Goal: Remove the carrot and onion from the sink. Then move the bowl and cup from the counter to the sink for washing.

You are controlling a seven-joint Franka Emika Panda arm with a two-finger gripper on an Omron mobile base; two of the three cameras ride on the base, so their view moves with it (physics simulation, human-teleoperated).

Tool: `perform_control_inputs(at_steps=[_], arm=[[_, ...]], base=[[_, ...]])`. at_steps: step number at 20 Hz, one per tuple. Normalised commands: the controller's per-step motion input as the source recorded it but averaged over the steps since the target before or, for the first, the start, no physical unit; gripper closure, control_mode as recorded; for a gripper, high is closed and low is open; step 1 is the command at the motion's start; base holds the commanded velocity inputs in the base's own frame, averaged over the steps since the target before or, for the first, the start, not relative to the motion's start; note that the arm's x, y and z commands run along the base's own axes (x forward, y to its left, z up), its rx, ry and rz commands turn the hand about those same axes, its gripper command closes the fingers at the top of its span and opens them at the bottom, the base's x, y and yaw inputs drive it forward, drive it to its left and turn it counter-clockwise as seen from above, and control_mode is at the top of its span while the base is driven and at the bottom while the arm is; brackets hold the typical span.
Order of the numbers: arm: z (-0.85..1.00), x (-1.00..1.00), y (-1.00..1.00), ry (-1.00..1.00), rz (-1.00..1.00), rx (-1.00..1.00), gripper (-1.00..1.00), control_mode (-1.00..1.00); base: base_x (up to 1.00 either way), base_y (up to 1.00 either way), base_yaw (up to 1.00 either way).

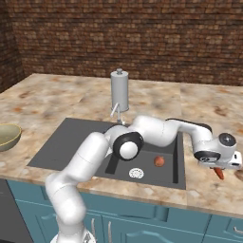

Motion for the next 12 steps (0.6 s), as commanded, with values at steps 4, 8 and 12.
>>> perform_control_inputs(at_steps=[4, 8, 12], arm=[[-0.02, -0.06, 0.07, -0.06, -0.03, 0.0, -1.0, -1.0], [0.1, -0.07, 0.13, -0.11, -0.03, 0.0, -1.0, -1.0], [0.19, -0.1, 0.16, -0.16, -0.07, -0.01, -1.0, -1.0]], base=[[0.0, 0.0, 0.0], [0.0, 0.0, 0.0], [0.0, 0.0, 0.0]])
